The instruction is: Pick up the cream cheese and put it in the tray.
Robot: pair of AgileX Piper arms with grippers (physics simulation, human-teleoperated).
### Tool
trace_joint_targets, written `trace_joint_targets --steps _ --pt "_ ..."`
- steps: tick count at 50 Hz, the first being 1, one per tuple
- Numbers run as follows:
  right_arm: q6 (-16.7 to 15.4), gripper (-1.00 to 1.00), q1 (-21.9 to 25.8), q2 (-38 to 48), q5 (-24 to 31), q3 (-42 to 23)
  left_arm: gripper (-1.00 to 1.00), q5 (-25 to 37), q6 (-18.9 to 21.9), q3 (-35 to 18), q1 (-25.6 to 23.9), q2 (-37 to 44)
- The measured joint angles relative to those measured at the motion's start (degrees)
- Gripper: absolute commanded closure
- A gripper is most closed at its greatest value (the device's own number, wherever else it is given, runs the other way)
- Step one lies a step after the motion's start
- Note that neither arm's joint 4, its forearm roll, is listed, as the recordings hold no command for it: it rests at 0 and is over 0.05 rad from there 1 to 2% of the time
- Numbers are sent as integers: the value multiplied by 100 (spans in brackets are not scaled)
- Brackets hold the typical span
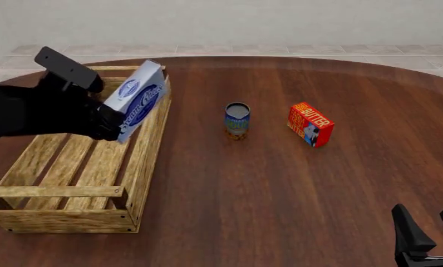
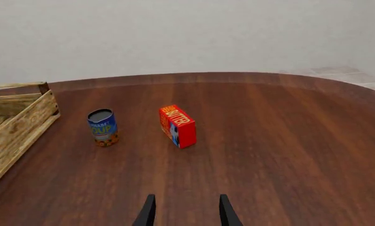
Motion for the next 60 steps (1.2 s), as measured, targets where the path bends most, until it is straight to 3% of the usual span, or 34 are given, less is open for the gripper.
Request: trace_joint_targets --steps 28,60 --pt "6 -100 -1 0 15 0 100 38 110 434 598 -385" --pt "15 -100 -7 0 24 0 100 -391 198 1205 1115 -416"
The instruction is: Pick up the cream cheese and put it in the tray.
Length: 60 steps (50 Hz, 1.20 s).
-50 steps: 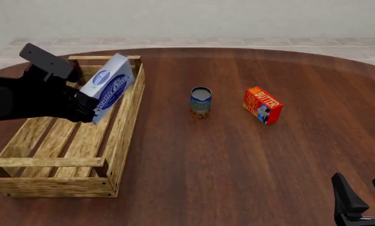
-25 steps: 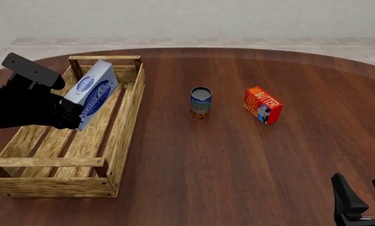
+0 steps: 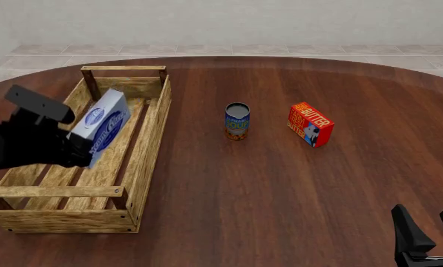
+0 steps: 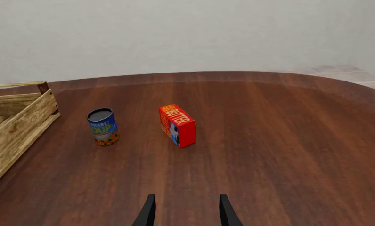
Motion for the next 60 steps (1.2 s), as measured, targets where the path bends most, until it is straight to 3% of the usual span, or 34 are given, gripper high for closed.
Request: trace_joint_targets --steps 60 --pt "26 -100 -14 0 25 0 100 -563 -60 272 361 575"
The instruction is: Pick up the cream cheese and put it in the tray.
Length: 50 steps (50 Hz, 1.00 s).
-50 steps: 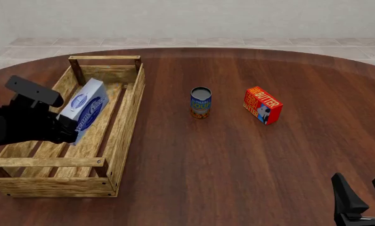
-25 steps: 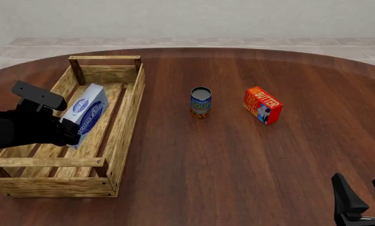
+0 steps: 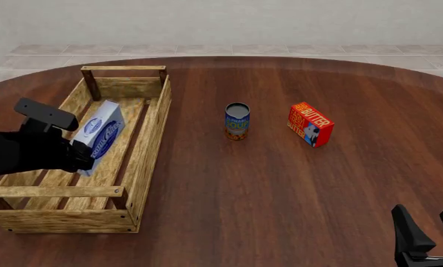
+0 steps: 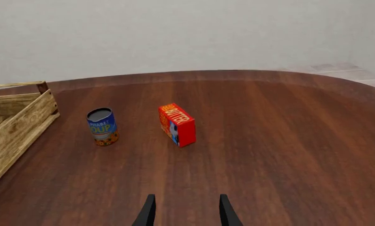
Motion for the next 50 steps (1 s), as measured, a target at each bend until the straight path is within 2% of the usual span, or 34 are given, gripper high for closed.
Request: trace_joint_targets --steps 50 --pt "1 -100 -4 0 -3 0 100 -221 -171 -226 81 696"
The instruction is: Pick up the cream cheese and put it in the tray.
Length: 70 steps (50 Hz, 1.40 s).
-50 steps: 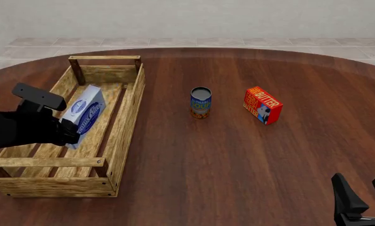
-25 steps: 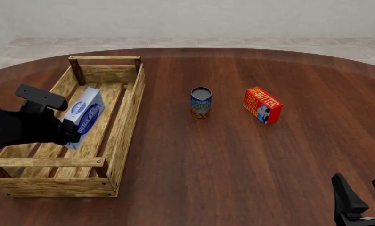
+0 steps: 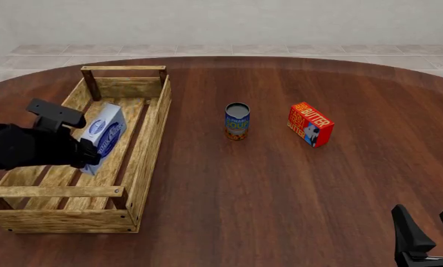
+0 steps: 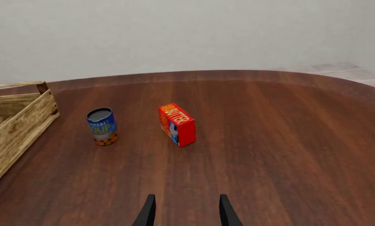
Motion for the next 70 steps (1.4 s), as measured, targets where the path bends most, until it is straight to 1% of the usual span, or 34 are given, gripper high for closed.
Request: trace_joint_targets --steps 26,52,70 --pt "-2 -100 -2 0 0 0 100 -126 34 -40 103 351" --pt "6 -100 -9 0 4 0 100 -438 3 135 145 651" --pt "2 -100 -9 0 0 0 100 -735 -30 414 208 826"
